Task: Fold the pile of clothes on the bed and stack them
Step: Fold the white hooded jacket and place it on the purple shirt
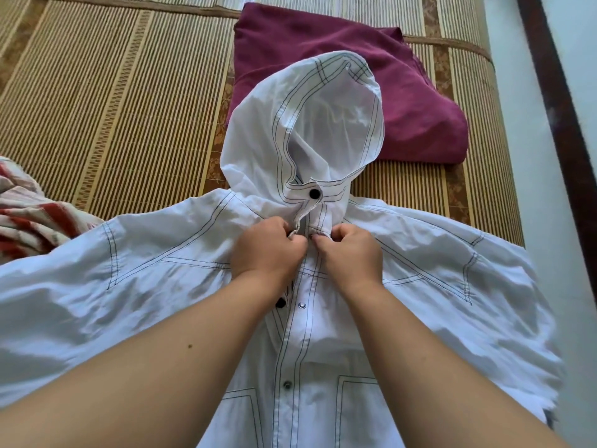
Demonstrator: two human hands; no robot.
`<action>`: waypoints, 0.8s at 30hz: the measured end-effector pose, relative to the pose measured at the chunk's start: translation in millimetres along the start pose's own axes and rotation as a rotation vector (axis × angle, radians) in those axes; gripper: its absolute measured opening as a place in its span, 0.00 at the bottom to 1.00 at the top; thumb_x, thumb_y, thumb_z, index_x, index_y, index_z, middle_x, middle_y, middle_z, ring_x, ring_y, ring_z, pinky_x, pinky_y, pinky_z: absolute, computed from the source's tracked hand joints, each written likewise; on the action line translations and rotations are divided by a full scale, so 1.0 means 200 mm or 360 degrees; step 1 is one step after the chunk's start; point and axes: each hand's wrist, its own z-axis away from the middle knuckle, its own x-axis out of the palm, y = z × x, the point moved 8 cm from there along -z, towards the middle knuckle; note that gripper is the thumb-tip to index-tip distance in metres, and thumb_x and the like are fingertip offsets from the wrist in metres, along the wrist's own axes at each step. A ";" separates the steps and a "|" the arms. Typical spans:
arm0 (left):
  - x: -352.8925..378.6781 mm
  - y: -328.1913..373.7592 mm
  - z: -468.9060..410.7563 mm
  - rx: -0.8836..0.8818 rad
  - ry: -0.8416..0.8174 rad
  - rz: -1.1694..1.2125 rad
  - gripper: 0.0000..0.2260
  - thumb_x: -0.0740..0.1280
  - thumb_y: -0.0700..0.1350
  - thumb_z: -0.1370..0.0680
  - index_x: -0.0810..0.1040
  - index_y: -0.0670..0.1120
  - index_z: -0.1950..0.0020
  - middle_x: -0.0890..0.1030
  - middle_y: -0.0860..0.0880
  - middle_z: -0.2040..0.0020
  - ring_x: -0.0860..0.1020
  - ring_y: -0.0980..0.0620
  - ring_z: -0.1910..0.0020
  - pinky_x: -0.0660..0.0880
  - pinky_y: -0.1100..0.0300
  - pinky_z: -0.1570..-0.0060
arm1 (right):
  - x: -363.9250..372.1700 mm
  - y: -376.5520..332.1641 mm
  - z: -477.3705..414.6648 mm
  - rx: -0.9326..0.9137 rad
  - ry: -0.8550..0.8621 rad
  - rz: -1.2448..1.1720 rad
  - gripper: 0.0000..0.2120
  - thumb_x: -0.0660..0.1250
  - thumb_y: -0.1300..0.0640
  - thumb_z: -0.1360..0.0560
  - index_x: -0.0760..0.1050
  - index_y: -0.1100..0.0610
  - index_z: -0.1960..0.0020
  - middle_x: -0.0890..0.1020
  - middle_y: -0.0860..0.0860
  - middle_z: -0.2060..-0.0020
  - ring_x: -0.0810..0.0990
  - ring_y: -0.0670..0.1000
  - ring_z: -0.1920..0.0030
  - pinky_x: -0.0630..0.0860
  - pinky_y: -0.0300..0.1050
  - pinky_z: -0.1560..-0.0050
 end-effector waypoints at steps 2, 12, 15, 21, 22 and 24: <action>-0.01 0.00 0.04 -0.0045 0.0057 0.0178 0.07 0.64 0.49 0.28 0.76 0.48 0.65 0.80 0.48 0.65 0.77 0.44 0.60 0.67 0.58 0.65 | -0.01 0.01 0.00 -0.0001 -0.0003 -0.0109 0.10 0.71 0.51 0.30 0.76 0.55 0.65 0.80 0.48 0.68 0.78 0.53 0.62 0.69 0.44 0.64; 0.04 0.00 0.09 -0.0044 0.0110 0.0520 0.08 0.66 0.48 0.23 0.85 0.50 0.55 0.84 0.50 0.60 0.79 0.49 0.59 0.67 0.60 0.63 | 0.03 0.01 -0.04 -0.0061 -0.0080 -0.0352 0.05 0.72 0.58 0.31 0.76 0.53 0.63 0.80 0.47 0.67 0.78 0.51 0.63 0.77 0.50 0.56; 0.05 -0.01 0.09 -0.0071 0.0107 0.0626 0.07 0.67 0.47 0.24 0.86 0.50 0.53 0.85 0.52 0.58 0.80 0.51 0.58 0.71 0.61 0.60 | 0.04 0.02 -0.05 -0.0043 -0.0097 -0.0405 0.09 0.72 0.59 0.32 0.73 0.52 0.66 0.77 0.44 0.71 0.74 0.47 0.68 0.74 0.46 0.61; 0.05 -0.02 0.10 -0.0128 0.0157 0.0601 0.08 0.67 0.49 0.24 0.83 0.50 0.60 0.78 0.55 0.70 0.75 0.54 0.65 0.66 0.64 0.66 | 0.04 0.04 -0.06 -0.0003 -0.0103 -0.0479 0.13 0.73 0.60 0.31 0.69 0.52 0.67 0.73 0.43 0.73 0.69 0.45 0.72 0.67 0.41 0.66; 0.05 -0.02 0.10 -0.0145 0.0173 0.0591 0.09 0.66 0.49 0.24 0.82 0.51 0.62 0.76 0.55 0.72 0.73 0.54 0.66 0.64 0.65 0.68 | 0.03 0.04 -0.07 -0.0007 -0.0100 -0.0467 0.14 0.73 0.59 0.31 0.68 0.52 0.68 0.72 0.43 0.73 0.68 0.45 0.72 0.66 0.41 0.67; 0.06 -0.02 0.10 -0.0153 0.0163 0.0608 0.08 0.67 0.49 0.24 0.84 0.51 0.59 0.81 0.54 0.67 0.77 0.53 0.63 0.68 0.63 0.63 | 0.03 0.03 -0.07 -0.0012 -0.0113 -0.0440 0.14 0.73 0.59 0.31 0.68 0.52 0.67 0.72 0.44 0.73 0.68 0.45 0.72 0.66 0.41 0.68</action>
